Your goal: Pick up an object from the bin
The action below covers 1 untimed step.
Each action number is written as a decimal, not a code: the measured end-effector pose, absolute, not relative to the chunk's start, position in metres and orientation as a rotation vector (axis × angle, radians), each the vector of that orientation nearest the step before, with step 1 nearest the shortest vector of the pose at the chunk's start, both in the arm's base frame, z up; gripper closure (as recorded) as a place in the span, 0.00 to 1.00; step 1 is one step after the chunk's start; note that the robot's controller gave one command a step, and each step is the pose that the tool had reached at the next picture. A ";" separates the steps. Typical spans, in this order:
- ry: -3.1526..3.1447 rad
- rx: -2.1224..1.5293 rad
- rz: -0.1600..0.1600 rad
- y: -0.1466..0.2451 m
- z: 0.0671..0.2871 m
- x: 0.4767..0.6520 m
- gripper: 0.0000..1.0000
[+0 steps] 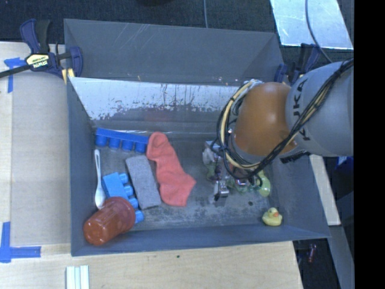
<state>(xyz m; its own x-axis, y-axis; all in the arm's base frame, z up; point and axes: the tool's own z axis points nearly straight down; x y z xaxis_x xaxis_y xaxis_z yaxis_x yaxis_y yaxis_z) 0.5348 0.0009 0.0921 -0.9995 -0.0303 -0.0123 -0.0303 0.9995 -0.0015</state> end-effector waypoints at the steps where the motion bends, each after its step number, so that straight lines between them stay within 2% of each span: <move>1: 3.129 -0.158 -0.001 0.011 0.069 0.536 0.00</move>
Offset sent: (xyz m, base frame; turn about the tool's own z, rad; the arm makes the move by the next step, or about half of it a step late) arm 0.0345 -0.0339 -0.0022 0.0467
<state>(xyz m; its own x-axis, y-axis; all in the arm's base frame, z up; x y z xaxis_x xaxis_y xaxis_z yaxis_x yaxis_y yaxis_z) 0.5362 0.0105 0.0693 -0.9949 -0.1008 -0.0087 -0.1008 0.9949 -0.0008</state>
